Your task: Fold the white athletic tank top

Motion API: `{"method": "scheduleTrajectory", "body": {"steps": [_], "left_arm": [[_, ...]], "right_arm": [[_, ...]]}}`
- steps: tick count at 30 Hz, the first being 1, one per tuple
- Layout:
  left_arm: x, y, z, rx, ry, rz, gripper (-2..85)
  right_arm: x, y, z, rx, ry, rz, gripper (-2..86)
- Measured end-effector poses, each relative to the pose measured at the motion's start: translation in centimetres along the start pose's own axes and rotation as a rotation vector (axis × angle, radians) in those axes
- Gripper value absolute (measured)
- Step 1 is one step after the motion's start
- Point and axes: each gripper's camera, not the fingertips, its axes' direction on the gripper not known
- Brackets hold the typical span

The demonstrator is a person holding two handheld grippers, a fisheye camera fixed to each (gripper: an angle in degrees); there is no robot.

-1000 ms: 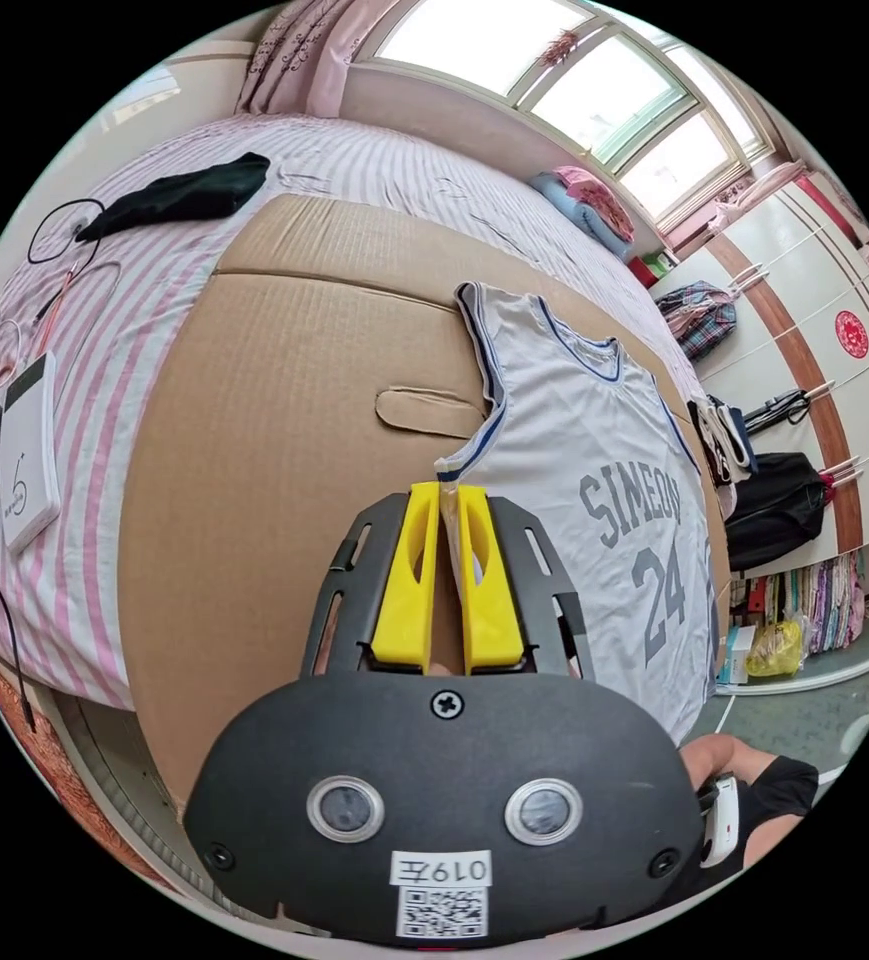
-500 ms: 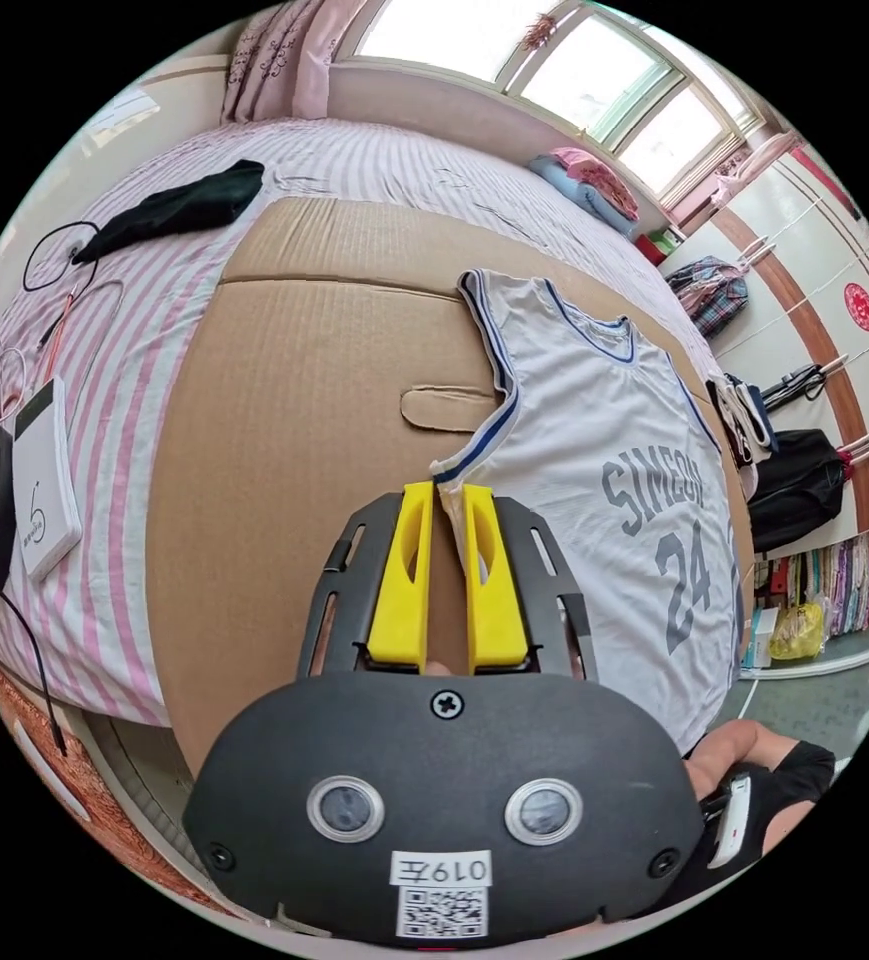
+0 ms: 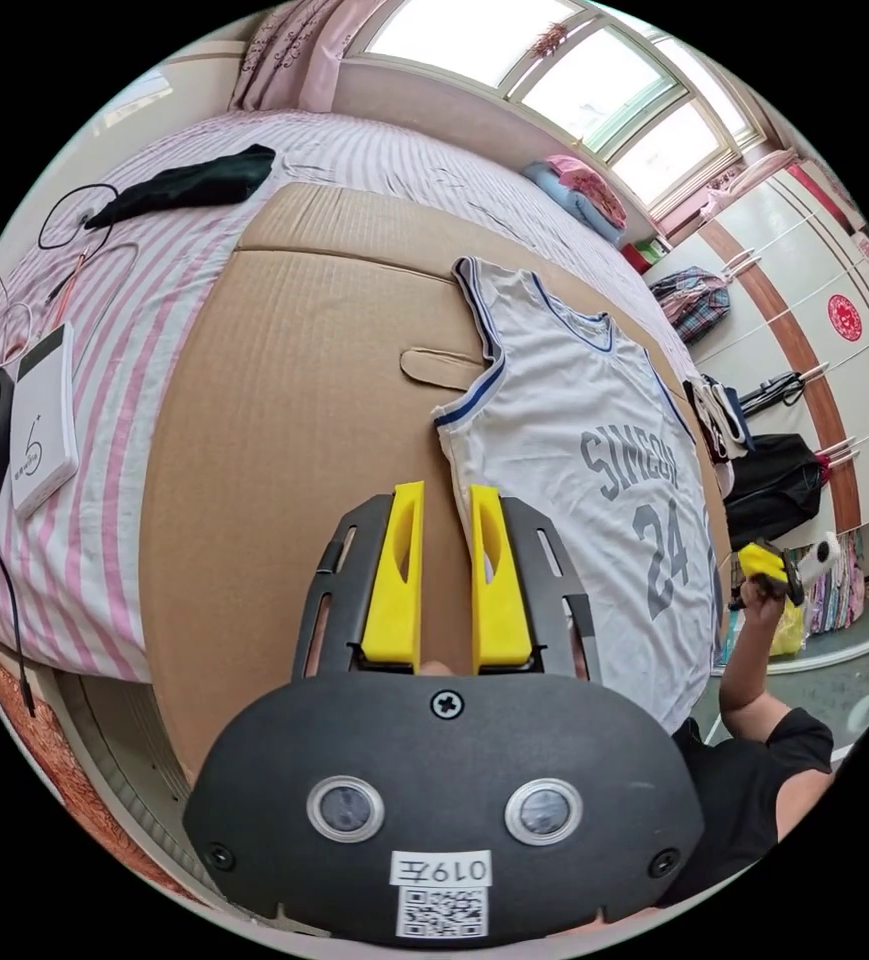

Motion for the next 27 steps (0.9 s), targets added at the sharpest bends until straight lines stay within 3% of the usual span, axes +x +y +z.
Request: {"method": "scheduleTrajectory", "body": {"steps": [2, 5, 8, 19, 27], "left_arm": [[-0.5, 0.1, 0.3, 0.036, 0.028, -0.033, 6.6], [-0.9, -0.2, 0.9, 0.049, 0.071, -0.073, 6.6], [-0.8, -0.6, 1.3, 0.046, 0.068, -0.089, 6.3], [-0.4, -0.6, 2.0, 0.025, 0.054, -0.145, 1.8], [1.5, 0.2, 2.1, 0.014, -0.046, -0.098, 1.5]], "right_arm": [[12.7, 3.9, -4.5, 0.038, 0.117, 0.318, 6.0], [23.7, 8.7, -7.7, 0.082, 0.139, 0.603, 8.4], [29.4, 11.1, -7.5, 0.07, 0.095, 0.721, 10.2], [35.1, 14.3, -4.1, -0.047, -0.005, 0.782, 7.6], [35.6, 15.5, -3.9, -0.104, 0.098, 0.704, 1.4]]}}
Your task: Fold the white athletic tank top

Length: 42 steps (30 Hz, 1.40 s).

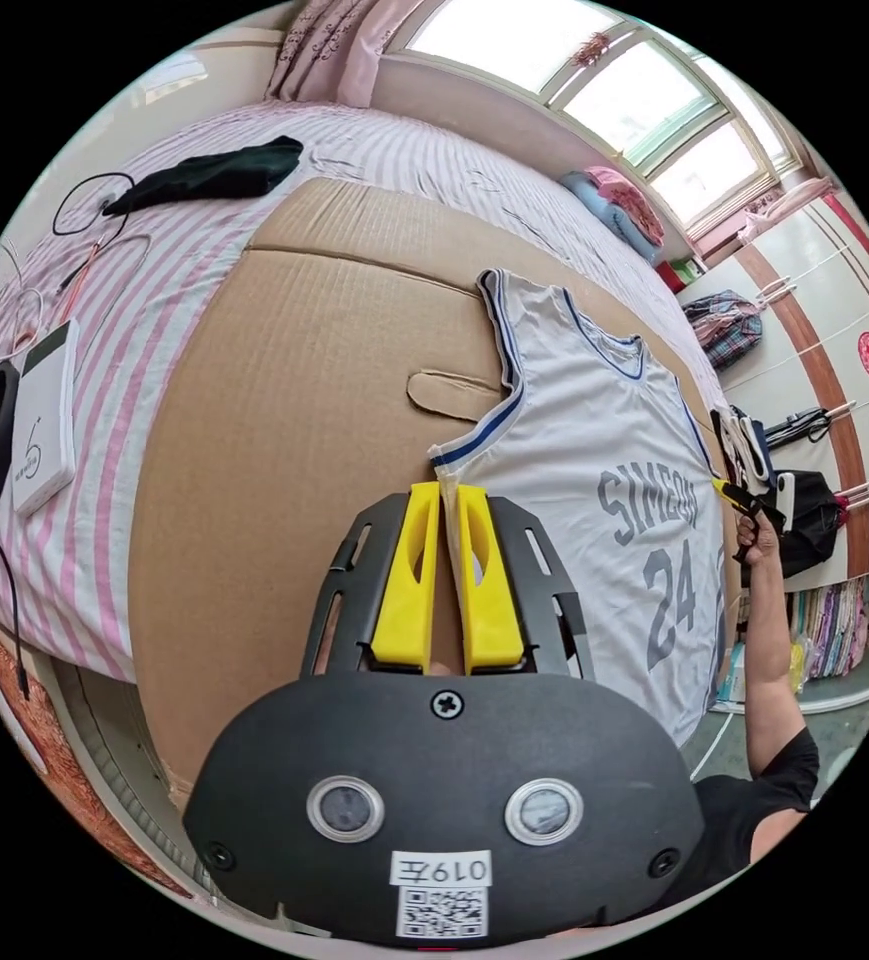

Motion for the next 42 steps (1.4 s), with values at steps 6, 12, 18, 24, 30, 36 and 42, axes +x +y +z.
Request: {"method": "scheduleTrajectory", "body": {"steps": [6, 12, 18, 24, 30, 36, 42], "left_arm": [[1.8, 0.9, -0.2, -0.006, -0.077, 0.049, 3.2], [1.1, 3.9, -2.5, 0.006, 0.001, 0.052, 7.4], [1.1, 12.6, -6.2, 0.023, 0.089, 0.076, 8.7], [4.4, 23.8, -7.9, 0.021, 0.006, 0.14, 8.7], [6.9, 32.4, -8.8, 0.024, -0.075, 0.115, 8.5], [6.8, 37.9, -10.1, 0.053, -0.019, 0.033, 8.4], [7.3, 40.3, -10.9, 0.073, 0.004, 0.017, 8.3]], "right_arm": [[1.5, 1.2, 0.3, -0.005, 0.008, -0.001, 4.9], [3.8, 5.7, -2.7, 0.011, -0.085, -0.026, 9.7], [3.6, 14.7, -5.5, -0.048, -0.141, -0.105, 9.8], [0.9, 25.1, -7.3, -0.077, -0.097, -0.165, 8.4], [-1.0, 33.7, -8.6, -0.086, -0.016, -0.135, 8.2], [-0.3, 39.8, -10.5, -0.062, -0.025, -0.031, 7.9], [-1.6, 42.1, -10.0, -0.074, -0.022, -0.048, 4.0]]}}
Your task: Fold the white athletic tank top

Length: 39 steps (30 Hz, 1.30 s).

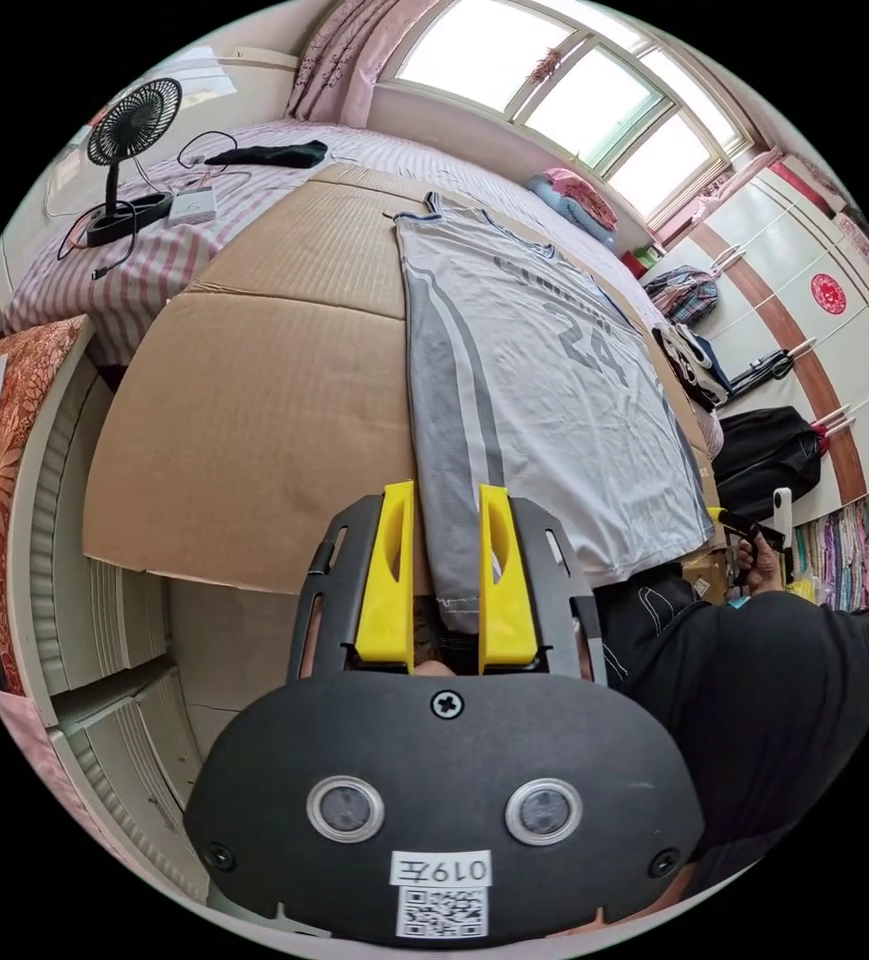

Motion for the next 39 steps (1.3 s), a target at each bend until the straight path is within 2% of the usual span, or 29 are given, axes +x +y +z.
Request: {"method": "scheduleTrajectory", "body": {"steps": [2, 7, 21, 26, 31, 39], "left_arm": [[0.7, 0.3, -0.2, -0.004, -0.04, 0.024, 7.9], [1.8, 0.4, -0.6, -0.024, -0.117, 0.064, 7.2], [1.2, 1.9, -3.3, -0.056, 0.034, -0.006, 9.8], [2.9, 1.4, -3.4, -0.133, -0.143, 0.04, 6.8], [3.7, 0.8, -3.3, -0.161, -0.217, 0.08, 2.8], [0.3, -1.5, -7.9, -0.116, 0.002, 0.036, 1.4]], "right_arm": [[-0.7, 0.1, 0.1, -0.006, 0.06, -0.027, 0.2], [-0.9, 0.7, -1.1, 0.016, 0.088, -0.04, -0.7], [-0.1, 2.0, -1.6, 0.002, 0.009, 0.003, 5.1], [-0.2, 1.6, -1.3, -0.016, 0.016, -0.004, 1.6], [-0.6, 0.9, -1.3, -0.037, 0.003, -0.043, -0.7], [0.7, 0.3, -3.6, -0.03, -0.056, -0.017, -0.9]]}}
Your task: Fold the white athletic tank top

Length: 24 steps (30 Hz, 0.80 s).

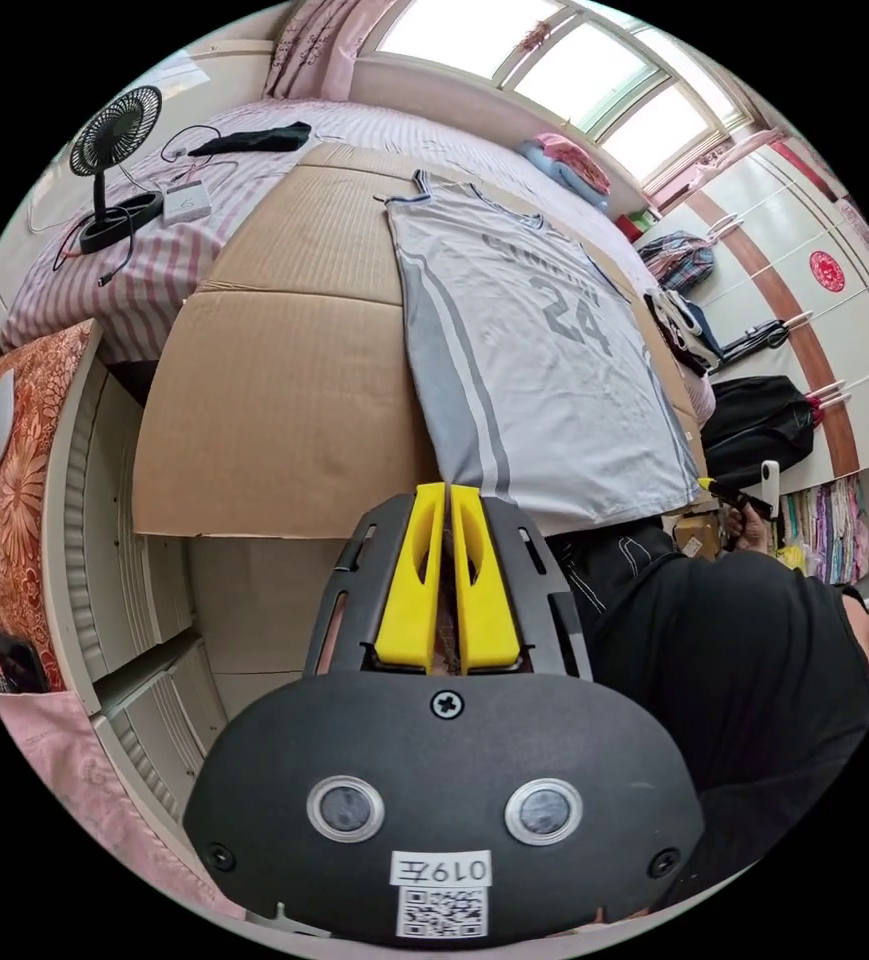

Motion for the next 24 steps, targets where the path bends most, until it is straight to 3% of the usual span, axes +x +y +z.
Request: {"method": "scheduleTrajectory", "body": {"steps": [5, 9, 12, 20, 24], "left_arm": [[-0.1, -1.1, 2.7, -0.149, -0.094, 0.011, 1.2], [-0.5, -1.5, 1.4, -0.089, -0.067, -0.008, 1.2], [-1.2, -1.9, -0.6, 0.004, 0.051, -0.017, 1.3], [-0.8, -2.8, 2.5, -0.154, -0.042, -0.001, 1.5], [0.0, -3.5, 2.3, -0.18, -0.061, 0.038, 2.0]], "right_arm": [[-0.4, -1.1, 1.6, -0.084, 0.042, -0.006, -0.9], [-1.0, -1.5, 0.1, -0.072, 0.05, -0.02, -0.9], [-0.4, -1.8, -1.5, -0.019, -0.022, -0.008, -0.9], [0.4, -2.5, 0.5, -0.123, -0.026, 0.032, 0.2], [-0.6, -3.5, -0.1, -0.187, 0.02, -0.002, 5.5]]}}
